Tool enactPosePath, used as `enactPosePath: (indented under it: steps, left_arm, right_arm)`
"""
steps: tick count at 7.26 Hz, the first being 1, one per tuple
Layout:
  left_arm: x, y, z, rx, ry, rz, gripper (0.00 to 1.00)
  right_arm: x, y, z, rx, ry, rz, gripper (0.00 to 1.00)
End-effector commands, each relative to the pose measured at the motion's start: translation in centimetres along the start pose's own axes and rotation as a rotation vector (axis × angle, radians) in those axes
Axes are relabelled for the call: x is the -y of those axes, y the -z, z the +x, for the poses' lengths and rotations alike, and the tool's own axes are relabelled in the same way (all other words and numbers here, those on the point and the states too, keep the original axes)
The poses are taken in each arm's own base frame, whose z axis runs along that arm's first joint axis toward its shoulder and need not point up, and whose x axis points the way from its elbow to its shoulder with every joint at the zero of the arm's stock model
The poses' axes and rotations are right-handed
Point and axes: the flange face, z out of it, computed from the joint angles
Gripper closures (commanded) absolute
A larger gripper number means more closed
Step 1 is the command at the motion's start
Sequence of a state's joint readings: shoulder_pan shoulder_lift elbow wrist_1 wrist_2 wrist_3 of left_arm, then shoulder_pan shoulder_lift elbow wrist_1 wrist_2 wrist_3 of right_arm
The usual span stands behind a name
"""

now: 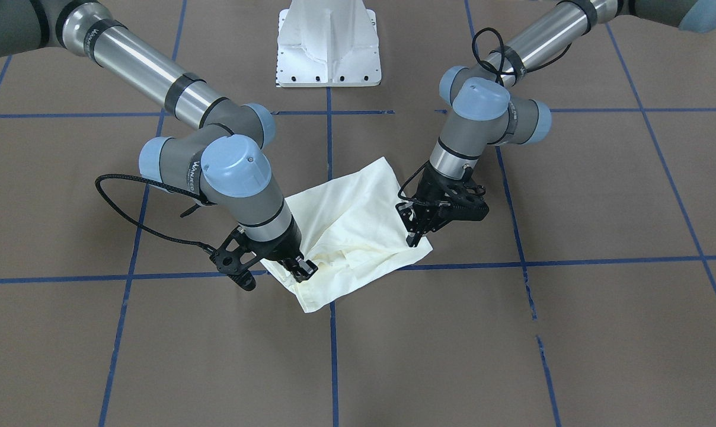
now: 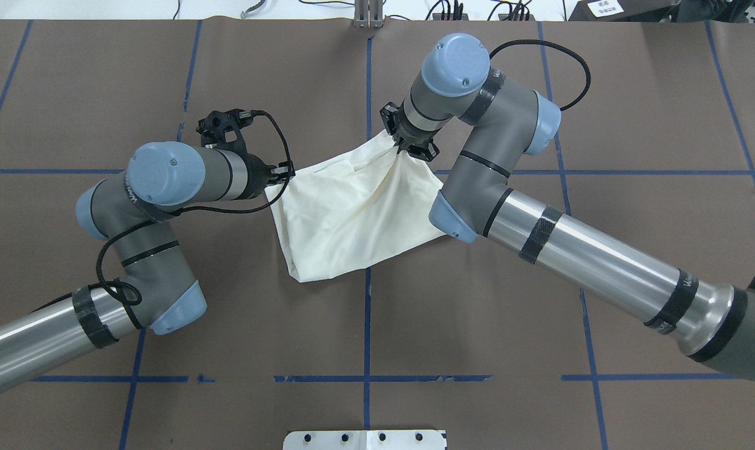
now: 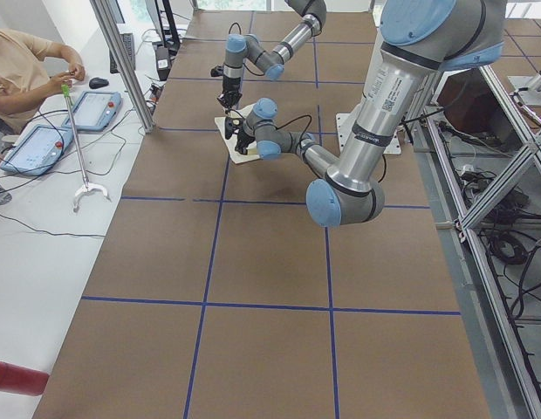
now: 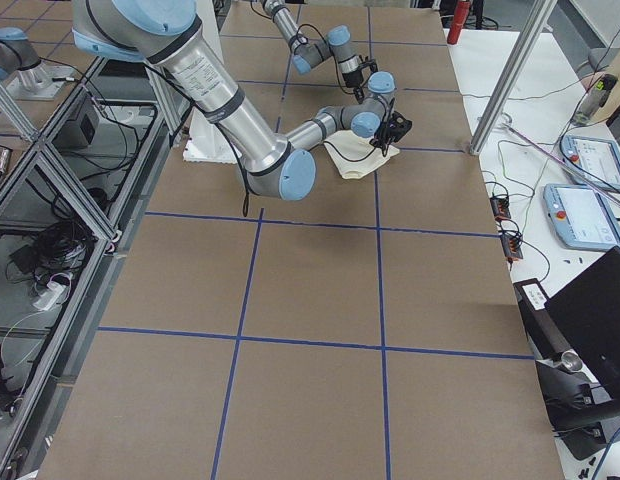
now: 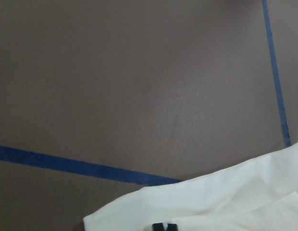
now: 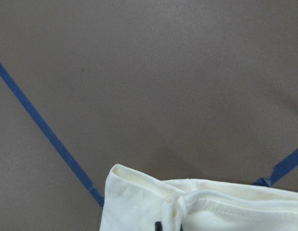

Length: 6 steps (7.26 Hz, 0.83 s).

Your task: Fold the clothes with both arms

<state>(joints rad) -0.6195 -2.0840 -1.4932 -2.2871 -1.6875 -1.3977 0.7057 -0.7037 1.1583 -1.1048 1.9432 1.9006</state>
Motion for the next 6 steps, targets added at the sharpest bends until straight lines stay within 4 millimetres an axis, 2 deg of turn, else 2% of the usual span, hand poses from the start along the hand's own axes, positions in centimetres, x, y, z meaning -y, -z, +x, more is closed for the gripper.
enactPosePath:
  steps: [1, 2, 3, 4, 6]
  left_arm:
    - [0.6, 1.5, -1.5, -0.002, 0.003, -0.004, 1.00]
    - [0.8, 1.5, -1.7, 0.001, 0.004, -0.002, 1.00]
    - [0.4, 1.1, -2.5, 0.015, 0.004, -0.005, 1.00]
    - [0.4, 1.2, -2.5, 0.015, 0.004, -0.004, 1.00]
    - [0.1, 0.8, -4.2, 0.038, 0.007, -0.006, 1.00]
  right_arm:
    - [-0.2, -0.3, -0.9, -0.002, -0.002, 0.007, 0.90]
    - [-0.4, -0.5, -2.0, -0.007, -0.004, 0.012, 0.85]
    - [-0.3, -0.9, -2.1, -0.005, -0.003, 0.019, 0.80]
    - [-0.3, -1.8, -2.8, 0.005, 0.001, 0.023, 0.70]
    - [-0.7, -2.1, -4.2, 0.006, 0.002, 0.031, 0.44]
